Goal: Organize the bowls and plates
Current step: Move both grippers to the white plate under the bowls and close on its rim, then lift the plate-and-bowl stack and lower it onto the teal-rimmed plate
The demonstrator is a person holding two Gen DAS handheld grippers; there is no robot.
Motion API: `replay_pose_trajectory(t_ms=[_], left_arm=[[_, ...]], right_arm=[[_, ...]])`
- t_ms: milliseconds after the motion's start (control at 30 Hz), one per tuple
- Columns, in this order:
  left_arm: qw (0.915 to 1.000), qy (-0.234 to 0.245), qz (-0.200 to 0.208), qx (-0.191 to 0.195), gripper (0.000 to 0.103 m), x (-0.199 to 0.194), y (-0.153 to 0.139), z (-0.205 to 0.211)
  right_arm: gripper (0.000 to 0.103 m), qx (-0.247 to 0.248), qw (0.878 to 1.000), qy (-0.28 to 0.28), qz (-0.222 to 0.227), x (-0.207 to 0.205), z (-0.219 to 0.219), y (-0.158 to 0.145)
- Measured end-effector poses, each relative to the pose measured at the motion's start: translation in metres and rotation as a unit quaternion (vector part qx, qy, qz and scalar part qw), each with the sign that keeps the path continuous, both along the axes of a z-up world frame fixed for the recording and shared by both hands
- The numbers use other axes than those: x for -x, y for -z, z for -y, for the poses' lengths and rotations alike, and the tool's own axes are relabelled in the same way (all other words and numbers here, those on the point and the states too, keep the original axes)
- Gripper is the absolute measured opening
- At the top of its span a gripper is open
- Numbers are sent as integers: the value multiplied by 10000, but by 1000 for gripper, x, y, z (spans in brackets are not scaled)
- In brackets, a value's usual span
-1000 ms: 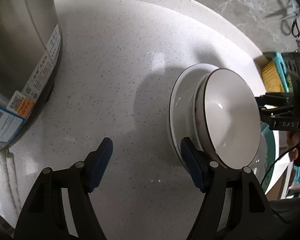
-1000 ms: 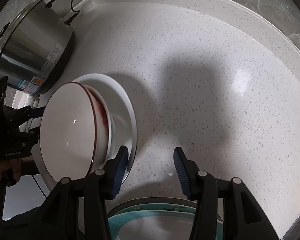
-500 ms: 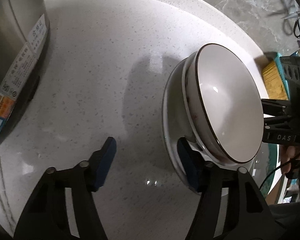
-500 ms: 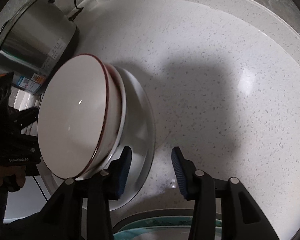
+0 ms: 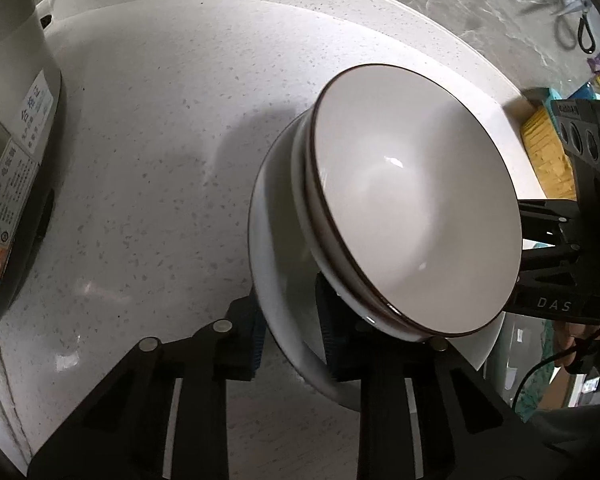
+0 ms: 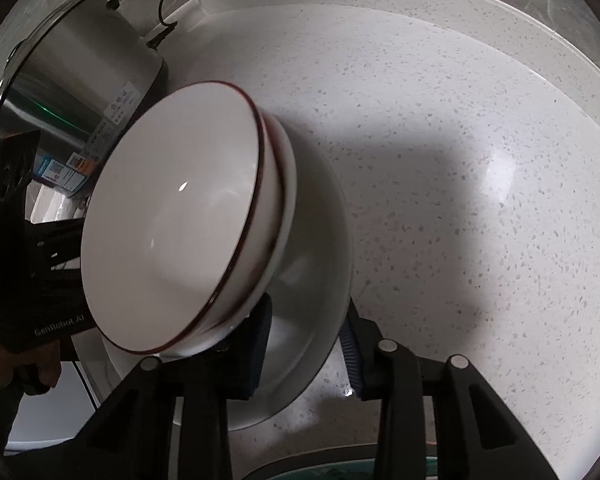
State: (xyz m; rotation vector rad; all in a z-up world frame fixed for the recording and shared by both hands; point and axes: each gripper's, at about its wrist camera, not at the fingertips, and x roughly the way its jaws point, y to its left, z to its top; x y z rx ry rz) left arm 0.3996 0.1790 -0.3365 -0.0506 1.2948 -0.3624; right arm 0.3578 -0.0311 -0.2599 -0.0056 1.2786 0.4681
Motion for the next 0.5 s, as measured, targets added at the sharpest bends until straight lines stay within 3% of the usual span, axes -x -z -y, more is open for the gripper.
replay_pose_trajectory(t_ms=[100, 167, 233, 500], left_arm=[[10000, 28, 45, -50, 18, -2, 0, 11], [9999, 47, 61, -78, 18, 0, 1, 11], [9999, 49, 62, -97, 18, 0, 0, 14], [9997, 5, 130, -184, 16, 9, -5, 12]], right_arm=[[37, 31, 10000, 8, 64, -3, -6, -1], [24, 68, 9999, -15, 126, -4, -10, -2], [19, 227, 9995, -33, 206, -5, -11, -2], [17, 255, 9993, 57, 277, -8, -13, -3]])
